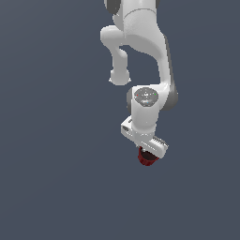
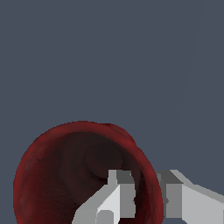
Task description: Pick up the object and move it to a goal position.
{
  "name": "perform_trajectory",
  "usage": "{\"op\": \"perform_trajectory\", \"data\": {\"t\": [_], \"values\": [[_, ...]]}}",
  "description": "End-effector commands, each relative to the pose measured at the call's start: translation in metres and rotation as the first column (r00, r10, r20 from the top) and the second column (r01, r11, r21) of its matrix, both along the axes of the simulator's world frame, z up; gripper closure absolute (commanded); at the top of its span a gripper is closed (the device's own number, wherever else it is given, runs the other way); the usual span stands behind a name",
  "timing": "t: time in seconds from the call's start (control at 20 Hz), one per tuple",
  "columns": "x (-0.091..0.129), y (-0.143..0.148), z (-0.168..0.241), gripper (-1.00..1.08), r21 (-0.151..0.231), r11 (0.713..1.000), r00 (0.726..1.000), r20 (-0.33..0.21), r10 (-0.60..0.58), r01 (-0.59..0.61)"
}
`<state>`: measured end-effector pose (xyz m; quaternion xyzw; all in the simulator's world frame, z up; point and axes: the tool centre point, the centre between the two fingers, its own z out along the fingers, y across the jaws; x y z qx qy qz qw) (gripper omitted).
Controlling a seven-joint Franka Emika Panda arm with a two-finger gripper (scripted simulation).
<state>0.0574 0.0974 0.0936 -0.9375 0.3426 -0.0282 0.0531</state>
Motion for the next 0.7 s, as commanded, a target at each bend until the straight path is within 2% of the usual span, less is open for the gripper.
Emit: {"op": "perform_trajectory", "data": {"t": [0.0,0.3,0.65], "values": [[0.008,0.016,0.01,1.08,0.001,1.0,1.0,0.004,0.0,0.0],[0.018,0.037,0.021,1.08,0.001,1.0,1.0,0.004,0.0,0.0],[0.02,0.039,0.022,1.08,0.001,1.0,1.0,0.004,0.001,-0.001]]}}
